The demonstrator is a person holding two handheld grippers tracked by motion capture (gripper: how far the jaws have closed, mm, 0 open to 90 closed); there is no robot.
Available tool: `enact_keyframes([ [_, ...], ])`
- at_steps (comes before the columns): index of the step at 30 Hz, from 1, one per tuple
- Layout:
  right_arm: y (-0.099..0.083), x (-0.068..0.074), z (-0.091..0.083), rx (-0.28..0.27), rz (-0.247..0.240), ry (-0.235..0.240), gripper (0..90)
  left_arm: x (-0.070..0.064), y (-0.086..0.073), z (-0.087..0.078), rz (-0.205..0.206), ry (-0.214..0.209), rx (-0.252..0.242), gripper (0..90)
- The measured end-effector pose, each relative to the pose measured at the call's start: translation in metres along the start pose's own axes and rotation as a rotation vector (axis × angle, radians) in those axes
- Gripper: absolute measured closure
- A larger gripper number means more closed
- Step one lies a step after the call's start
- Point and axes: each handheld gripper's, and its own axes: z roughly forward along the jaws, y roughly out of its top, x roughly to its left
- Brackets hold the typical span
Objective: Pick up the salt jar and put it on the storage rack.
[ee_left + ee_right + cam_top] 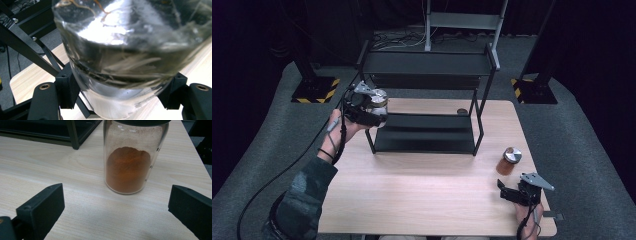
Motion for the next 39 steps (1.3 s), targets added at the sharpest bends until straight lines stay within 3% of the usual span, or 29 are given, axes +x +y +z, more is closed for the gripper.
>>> enact_keyframes([
  [39,0.0,0.0,0.0,-0.001,0.001,0.001,0.0,0.004,0.041,-0.012,0.044,0.02,0.005,30.5],
])
